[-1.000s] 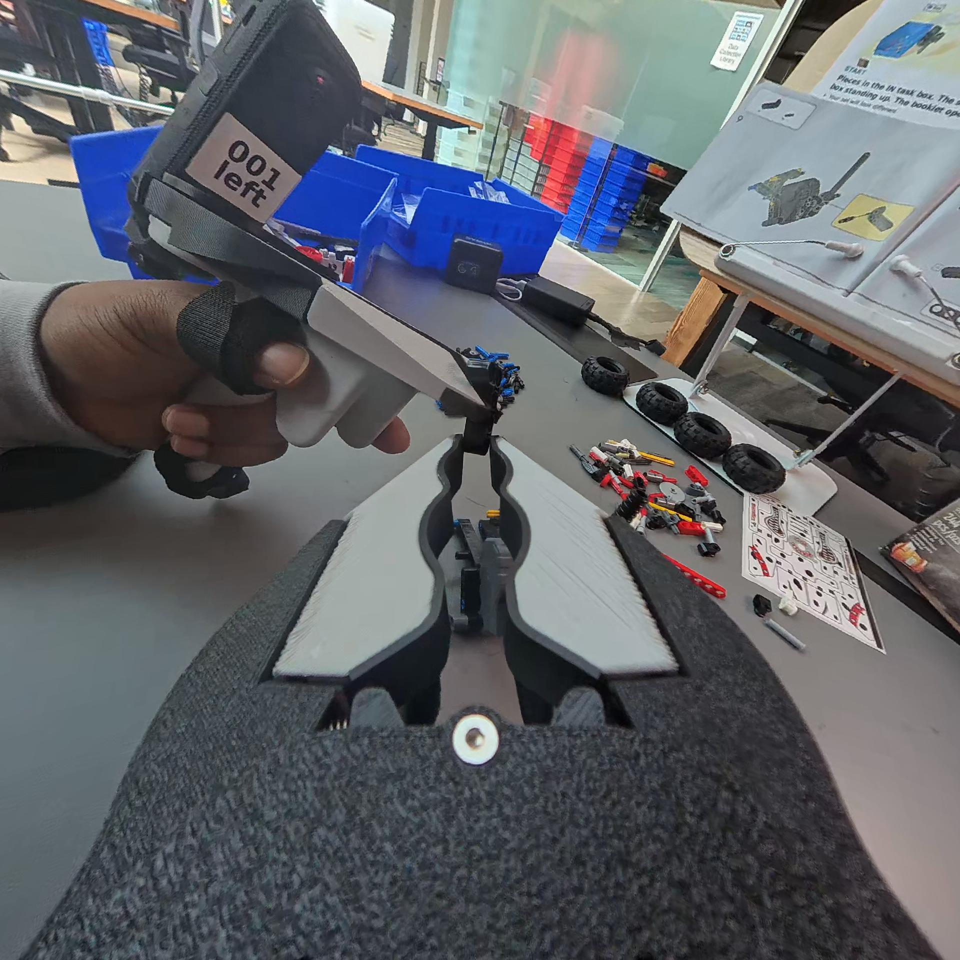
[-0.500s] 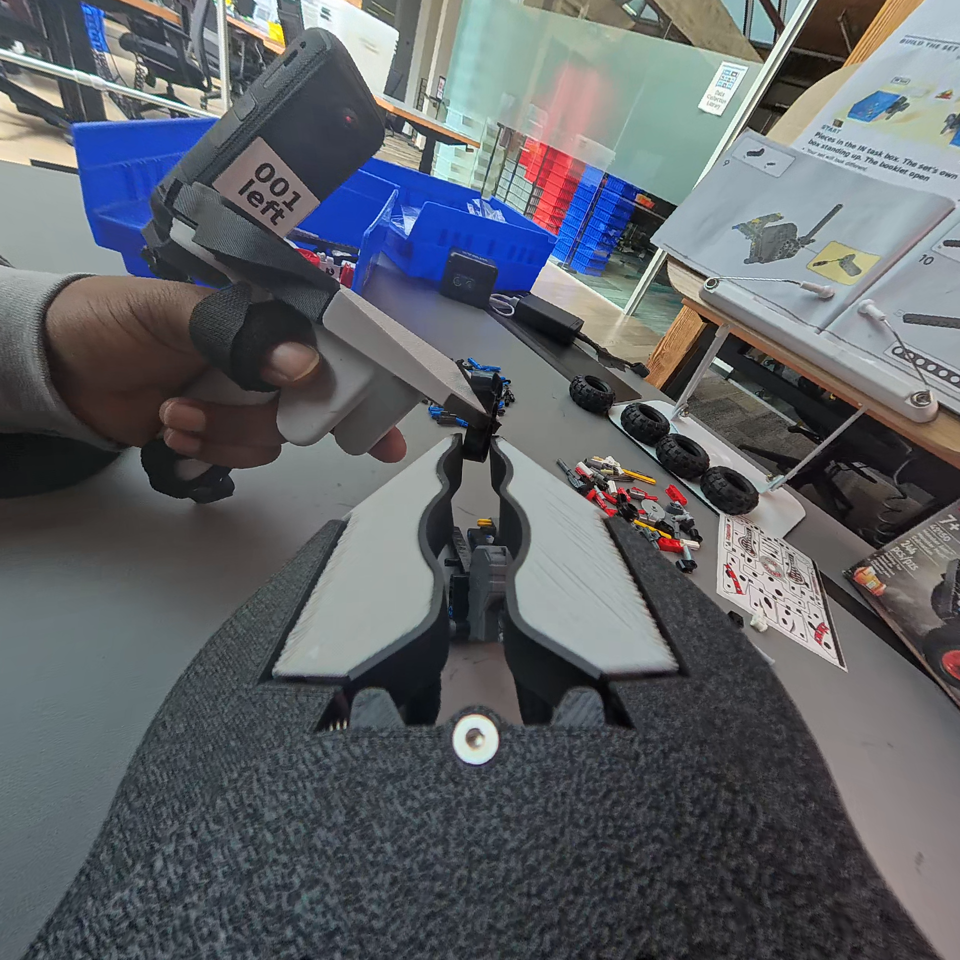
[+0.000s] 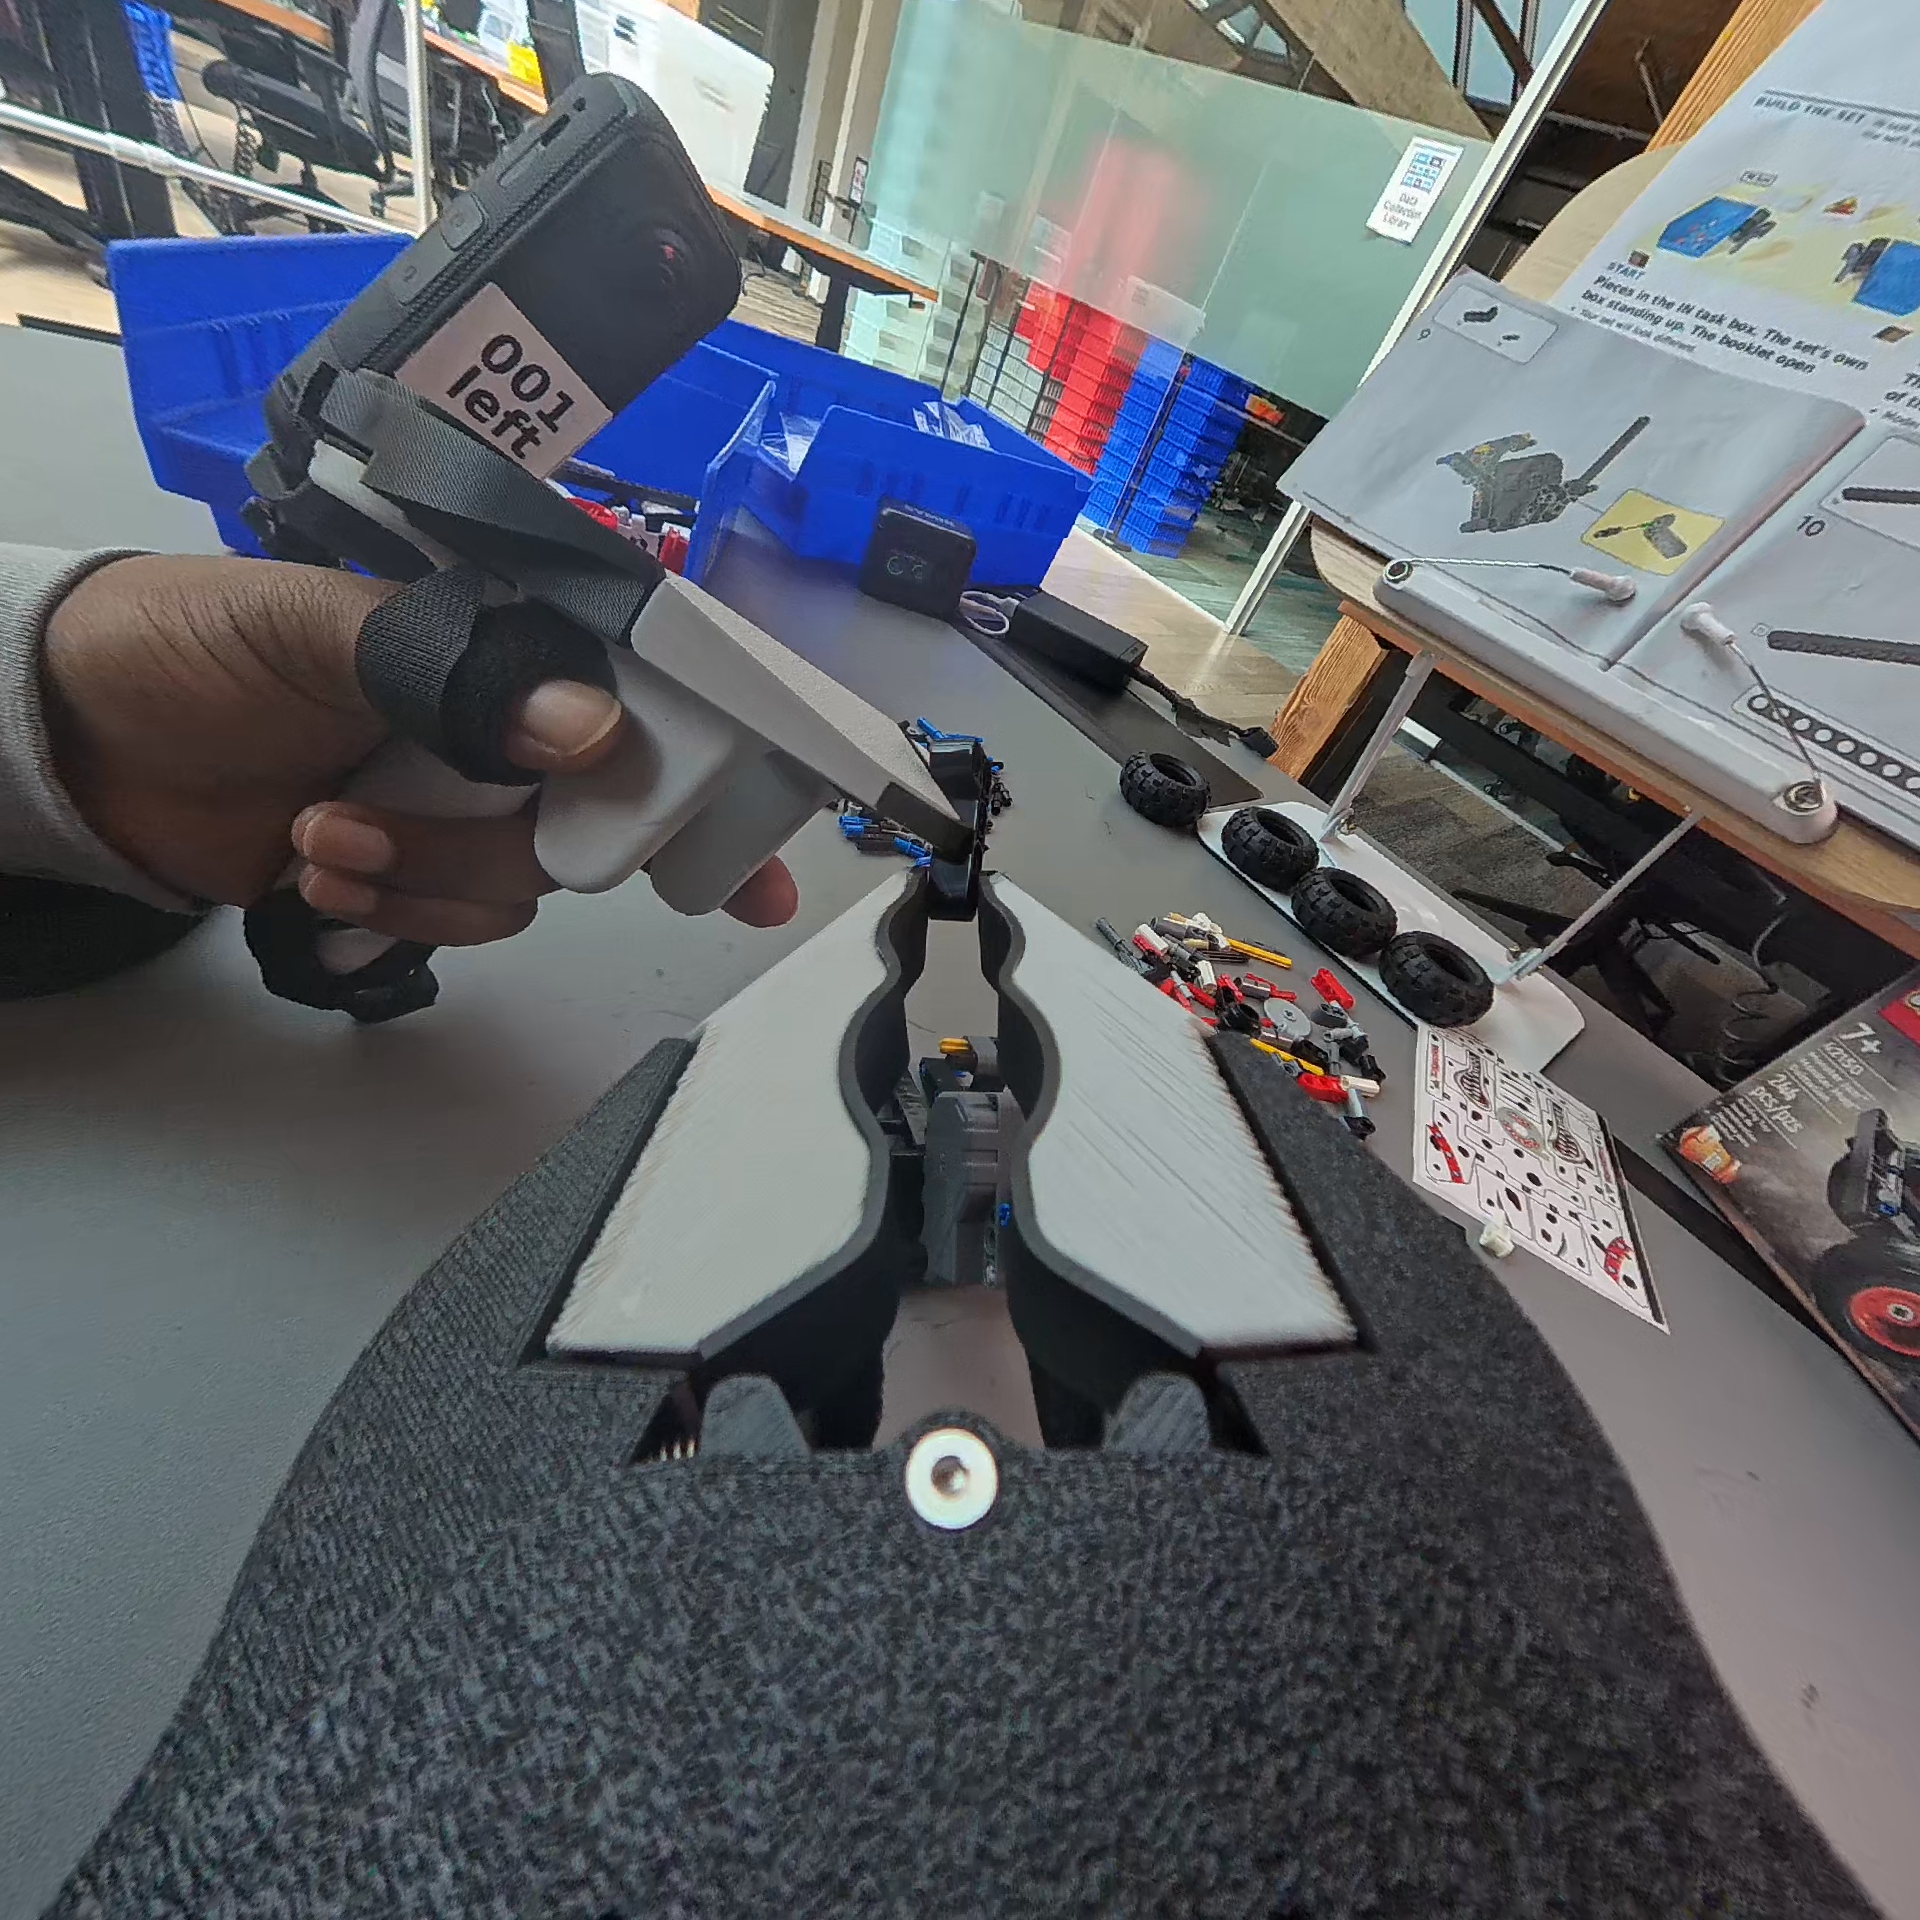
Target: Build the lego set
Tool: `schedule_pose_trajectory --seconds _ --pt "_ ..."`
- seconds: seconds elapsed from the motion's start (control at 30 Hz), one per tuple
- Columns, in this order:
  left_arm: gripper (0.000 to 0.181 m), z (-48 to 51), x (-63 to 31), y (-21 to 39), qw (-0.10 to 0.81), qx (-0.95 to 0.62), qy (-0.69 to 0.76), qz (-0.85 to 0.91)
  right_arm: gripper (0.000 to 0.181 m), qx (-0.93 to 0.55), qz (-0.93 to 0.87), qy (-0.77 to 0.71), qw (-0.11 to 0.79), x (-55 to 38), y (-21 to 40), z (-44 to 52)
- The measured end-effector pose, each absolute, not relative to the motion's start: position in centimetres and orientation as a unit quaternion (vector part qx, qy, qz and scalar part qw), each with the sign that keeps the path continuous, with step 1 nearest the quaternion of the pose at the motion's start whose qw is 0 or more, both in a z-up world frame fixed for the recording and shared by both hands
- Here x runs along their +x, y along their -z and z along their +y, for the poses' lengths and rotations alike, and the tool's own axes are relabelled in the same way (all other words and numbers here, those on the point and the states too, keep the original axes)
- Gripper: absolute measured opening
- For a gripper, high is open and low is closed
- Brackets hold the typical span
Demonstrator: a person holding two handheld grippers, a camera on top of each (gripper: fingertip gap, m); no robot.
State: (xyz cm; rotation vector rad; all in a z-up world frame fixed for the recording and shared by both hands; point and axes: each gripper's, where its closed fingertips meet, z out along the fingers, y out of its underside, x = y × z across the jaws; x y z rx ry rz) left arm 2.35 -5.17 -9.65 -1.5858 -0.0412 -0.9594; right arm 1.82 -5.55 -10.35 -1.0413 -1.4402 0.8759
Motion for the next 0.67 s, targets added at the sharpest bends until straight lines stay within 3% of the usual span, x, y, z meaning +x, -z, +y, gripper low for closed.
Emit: schedule_pose_trajectory --seconds 0.5,0.67 --pt "0.006 -5.4 0.8 9.3 0.61 -0.693 0.383 -0.013 0.011 -0.435 -0.62 -0.411 0.507 2.4 10.0 -4.9" --pt "0.006 -5.5 -1.8 9.3 0.62 -0.689 0.373 -0.048 0.014 -0.443 -0.713 -0.396 0.372 5.0 13.2 -3.8"
